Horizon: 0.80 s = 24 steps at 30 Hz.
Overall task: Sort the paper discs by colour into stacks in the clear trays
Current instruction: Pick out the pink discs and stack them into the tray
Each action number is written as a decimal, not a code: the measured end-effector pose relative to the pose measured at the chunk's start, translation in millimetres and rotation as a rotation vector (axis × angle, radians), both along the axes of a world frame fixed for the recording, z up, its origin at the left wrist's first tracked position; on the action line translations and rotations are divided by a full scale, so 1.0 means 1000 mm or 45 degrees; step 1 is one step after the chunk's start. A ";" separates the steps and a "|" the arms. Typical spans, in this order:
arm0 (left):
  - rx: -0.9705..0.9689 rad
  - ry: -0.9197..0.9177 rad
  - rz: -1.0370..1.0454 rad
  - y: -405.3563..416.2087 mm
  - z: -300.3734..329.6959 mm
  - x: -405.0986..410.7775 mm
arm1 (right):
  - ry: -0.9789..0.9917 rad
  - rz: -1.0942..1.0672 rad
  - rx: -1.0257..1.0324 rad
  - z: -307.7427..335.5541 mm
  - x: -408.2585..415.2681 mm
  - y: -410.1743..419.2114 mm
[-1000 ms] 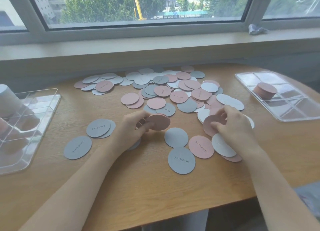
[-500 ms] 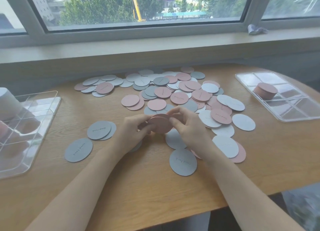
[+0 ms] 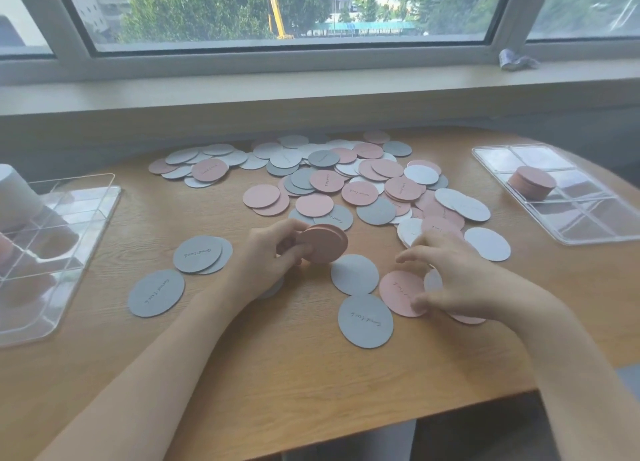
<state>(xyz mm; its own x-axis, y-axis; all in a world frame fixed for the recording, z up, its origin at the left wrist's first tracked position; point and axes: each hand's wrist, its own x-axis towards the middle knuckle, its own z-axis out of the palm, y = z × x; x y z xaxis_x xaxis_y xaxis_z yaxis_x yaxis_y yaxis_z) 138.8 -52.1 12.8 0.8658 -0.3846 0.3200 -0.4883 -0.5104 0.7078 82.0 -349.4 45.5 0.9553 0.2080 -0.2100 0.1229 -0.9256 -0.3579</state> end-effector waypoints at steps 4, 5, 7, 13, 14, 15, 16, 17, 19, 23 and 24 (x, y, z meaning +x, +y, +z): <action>0.013 0.008 0.005 0.001 0.000 0.000 | -0.035 0.021 -0.021 -0.001 0.002 0.001; 0.014 0.005 0.007 0.002 -0.001 0.001 | -0.040 0.009 0.023 -0.002 0.002 0.001; 0.019 0.012 0.015 0.003 -0.002 0.002 | -0.072 -0.051 0.136 -0.003 0.005 0.001; 0.001 0.022 0.000 0.003 -0.004 0.003 | -0.405 -0.260 0.504 -0.010 0.013 0.014; 0.000 0.019 -0.001 0.003 -0.004 0.003 | -0.482 -0.312 0.562 -0.010 0.015 0.018; 0.004 0.014 0.002 0.003 -0.005 0.003 | -0.551 -0.367 0.622 -0.010 0.017 0.023; 0.011 0.013 0.007 0.003 -0.005 0.004 | -0.603 -0.418 0.683 -0.010 0.019 0.029; 0.015 0.012 0.011 0.003 -0.005 0.004 | -0.636 -0.456 0.731 -0.010 0.021 0.036; 0.014 0.009 0.012 0.003 -0.004 0.004 | -0.652 -0.472 0.799 -0.011 0.025 0.051; -0.005 0.021 0.016 0.002 -0.003 0.003 | -0.505 -0.411 0.926 -0.013 0.027 0.077; -0.009 0.014 0.020 0.001 -0.002 0.002 | -0.453 -0.388 0.949 -0.014 0.027 0.082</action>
<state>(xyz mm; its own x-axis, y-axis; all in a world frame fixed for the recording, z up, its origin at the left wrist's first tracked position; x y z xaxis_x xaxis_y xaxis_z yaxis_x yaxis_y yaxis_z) 141.1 -50.6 10.5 0.8752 -0.3687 0.3131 -0.4724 -0.5130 0.7167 108.8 -267.6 31.1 0.9744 -0.1023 0.2000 0.1284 -0.4769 -0.8696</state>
